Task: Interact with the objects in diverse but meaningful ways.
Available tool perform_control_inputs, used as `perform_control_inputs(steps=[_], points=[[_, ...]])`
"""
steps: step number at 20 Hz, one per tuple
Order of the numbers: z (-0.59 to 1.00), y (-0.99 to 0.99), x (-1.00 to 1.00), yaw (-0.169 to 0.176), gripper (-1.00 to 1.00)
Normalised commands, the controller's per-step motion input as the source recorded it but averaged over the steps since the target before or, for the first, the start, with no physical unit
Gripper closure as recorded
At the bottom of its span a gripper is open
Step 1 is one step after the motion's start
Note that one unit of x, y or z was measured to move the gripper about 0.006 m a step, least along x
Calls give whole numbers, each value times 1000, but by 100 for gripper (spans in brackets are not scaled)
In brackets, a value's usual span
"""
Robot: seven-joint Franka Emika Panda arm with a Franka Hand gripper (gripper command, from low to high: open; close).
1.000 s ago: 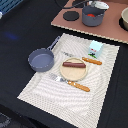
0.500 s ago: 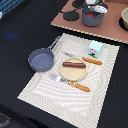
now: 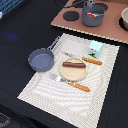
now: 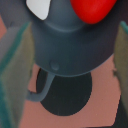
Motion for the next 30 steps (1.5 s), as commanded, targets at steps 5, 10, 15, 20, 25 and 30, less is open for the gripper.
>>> perform_control_inputs(steps=[5, 10, 15, 20, 25, 30], points=[[757, 1, -411, 0, -100], [1000, -13, -261, 0, -100], [1000, -2, -161, 0, -100], [756, -141, -18, 0, -100], [267, -824, 169, 0, -100], [59, -961, 167, 0, -100]])
